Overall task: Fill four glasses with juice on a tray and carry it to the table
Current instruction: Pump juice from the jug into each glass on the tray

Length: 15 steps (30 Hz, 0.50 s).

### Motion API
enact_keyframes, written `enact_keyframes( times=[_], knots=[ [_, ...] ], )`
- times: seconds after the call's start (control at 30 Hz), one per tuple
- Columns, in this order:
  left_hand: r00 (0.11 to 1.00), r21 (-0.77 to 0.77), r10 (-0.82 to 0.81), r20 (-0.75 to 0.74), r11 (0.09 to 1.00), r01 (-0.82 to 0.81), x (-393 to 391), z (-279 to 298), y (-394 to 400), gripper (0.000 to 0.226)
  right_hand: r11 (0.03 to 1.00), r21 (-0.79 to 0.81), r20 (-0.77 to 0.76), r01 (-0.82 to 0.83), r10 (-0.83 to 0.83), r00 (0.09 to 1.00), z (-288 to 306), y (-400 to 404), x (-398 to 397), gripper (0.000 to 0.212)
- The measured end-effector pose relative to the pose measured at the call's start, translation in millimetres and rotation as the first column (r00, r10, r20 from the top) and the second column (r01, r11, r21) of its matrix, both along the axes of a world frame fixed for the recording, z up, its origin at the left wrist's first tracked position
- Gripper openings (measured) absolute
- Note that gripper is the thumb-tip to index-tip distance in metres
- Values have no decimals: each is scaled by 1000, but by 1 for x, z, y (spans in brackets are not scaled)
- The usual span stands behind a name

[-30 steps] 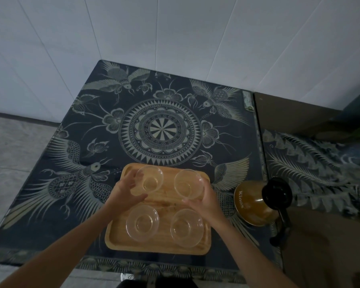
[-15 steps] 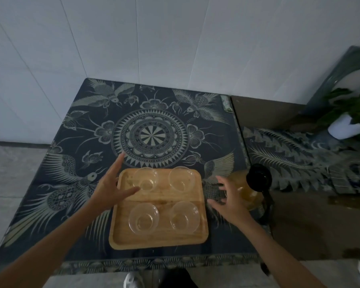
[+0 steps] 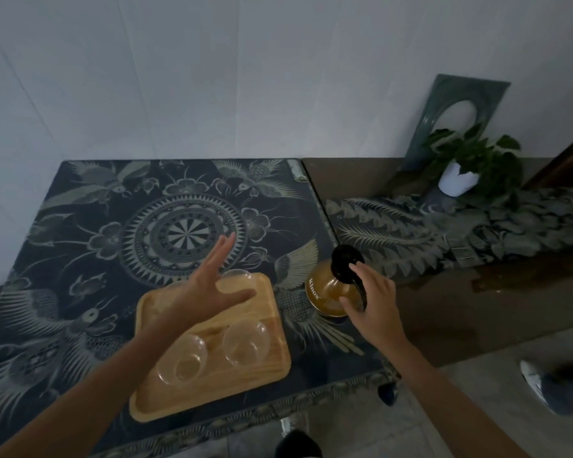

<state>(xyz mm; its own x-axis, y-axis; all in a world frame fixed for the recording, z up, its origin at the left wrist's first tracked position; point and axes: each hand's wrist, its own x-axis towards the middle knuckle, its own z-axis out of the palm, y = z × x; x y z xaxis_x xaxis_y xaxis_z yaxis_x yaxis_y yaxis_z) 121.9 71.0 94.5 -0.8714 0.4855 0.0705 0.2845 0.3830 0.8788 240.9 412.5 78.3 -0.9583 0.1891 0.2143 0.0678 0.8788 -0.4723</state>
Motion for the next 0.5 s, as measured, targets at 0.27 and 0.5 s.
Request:
enact_keyframes(
  times=[0.27, 0.5],
  knots=[
    [984, -58, 10, 177, 998, 0, 16, -14, 125, 102, 998, 21, 83, -61, 59, 995, -24, 51, -10, 73],
    [957, -215, 114, 268, 975, -56, 19, -50, 202, 111, 970, -45, 107, -241, 244, 964, -47, 86, -24, 70]
  ],
)
